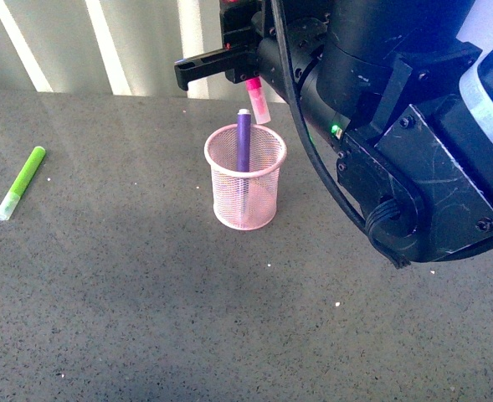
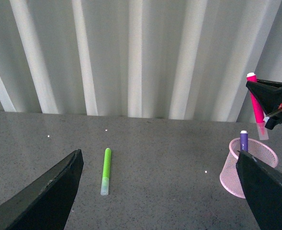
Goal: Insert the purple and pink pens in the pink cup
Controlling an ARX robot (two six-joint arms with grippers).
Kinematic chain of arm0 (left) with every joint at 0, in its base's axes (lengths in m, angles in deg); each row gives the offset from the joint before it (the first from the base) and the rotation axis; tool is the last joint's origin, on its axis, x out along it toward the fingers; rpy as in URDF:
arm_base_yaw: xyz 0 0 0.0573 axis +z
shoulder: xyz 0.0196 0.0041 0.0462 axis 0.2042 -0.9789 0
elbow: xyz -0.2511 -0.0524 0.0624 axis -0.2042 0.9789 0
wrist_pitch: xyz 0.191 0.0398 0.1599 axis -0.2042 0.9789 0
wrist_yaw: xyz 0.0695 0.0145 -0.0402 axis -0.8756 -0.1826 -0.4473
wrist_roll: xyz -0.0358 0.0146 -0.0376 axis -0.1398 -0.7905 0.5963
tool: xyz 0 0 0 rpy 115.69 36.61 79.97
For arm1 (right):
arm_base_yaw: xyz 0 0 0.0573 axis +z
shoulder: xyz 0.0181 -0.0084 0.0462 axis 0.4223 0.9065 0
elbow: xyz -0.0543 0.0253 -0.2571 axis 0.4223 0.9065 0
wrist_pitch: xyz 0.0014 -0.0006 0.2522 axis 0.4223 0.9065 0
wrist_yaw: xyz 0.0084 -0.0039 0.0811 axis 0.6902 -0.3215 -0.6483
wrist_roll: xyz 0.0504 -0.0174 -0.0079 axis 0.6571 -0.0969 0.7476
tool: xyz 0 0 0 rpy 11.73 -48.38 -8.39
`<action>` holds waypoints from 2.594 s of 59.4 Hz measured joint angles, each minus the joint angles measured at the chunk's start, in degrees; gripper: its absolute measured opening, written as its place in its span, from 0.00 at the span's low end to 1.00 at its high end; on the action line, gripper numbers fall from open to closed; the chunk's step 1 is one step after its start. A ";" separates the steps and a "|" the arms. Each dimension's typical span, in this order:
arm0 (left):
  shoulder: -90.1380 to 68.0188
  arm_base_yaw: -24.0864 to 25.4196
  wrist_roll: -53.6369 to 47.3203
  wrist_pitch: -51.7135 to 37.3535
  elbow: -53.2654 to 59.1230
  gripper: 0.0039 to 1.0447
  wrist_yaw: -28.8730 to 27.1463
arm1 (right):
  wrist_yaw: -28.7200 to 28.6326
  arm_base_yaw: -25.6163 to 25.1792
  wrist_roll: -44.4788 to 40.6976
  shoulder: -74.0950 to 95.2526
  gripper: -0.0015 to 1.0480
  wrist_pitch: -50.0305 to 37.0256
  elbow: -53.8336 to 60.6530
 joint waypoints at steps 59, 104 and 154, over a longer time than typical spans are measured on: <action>0.00 0.00 0.00 0.00 0.00 0.94 0.00 | 1.33 2.12 3.85 3.83 0.43 3.74 -1.84; 0.00 0.00 0.00 0.00 0.00 0.94 -0.02 | 14.29 -5.55 10.84 -18.71 0.93 42.53 4.81; 0.02 0.00 0.00 0.00 0.00 0.94 -0.02 | 12.76 -18.93 2.82 -43.28 0.12 9.53 42.56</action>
